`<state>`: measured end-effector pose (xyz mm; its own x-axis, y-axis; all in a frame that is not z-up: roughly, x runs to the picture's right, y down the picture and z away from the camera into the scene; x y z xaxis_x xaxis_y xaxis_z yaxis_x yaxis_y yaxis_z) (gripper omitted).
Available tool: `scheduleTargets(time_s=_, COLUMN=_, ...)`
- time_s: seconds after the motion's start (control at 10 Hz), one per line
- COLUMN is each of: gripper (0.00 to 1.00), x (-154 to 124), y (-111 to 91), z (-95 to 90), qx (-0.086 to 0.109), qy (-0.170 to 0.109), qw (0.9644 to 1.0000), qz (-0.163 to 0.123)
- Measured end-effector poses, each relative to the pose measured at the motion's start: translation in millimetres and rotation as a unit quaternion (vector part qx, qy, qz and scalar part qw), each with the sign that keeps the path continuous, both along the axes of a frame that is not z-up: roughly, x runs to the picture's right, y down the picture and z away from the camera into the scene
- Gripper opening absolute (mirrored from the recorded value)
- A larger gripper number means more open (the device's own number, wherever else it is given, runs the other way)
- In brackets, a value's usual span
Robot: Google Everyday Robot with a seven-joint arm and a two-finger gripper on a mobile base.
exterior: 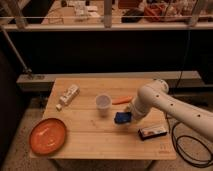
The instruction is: Place the white sponge in the ceramic cup
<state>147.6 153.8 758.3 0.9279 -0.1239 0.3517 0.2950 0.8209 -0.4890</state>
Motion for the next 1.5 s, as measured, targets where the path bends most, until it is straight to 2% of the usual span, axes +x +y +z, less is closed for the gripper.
scheduleTargets(time_s=0.2, gripper=0.01, x=-2.2, y=-13.4, z=-8.7, qx=0.007, qy=0.0, qw=1.0, qz=-0.006)
scheduleTargets(time_s=0.8, gripper=0.01, x=-11.9, y=-41.4, z=-17.1, qx=0.028, qy=-0.002, qw=0.9992, qz=-0.028)
scheduleTargets(time_s=1.5, gripper=0.01, x=-29.2, y=-64.5, z=-18.1, qx=0.052, qy=-0.017, qw=0.997, qz=-0.056)
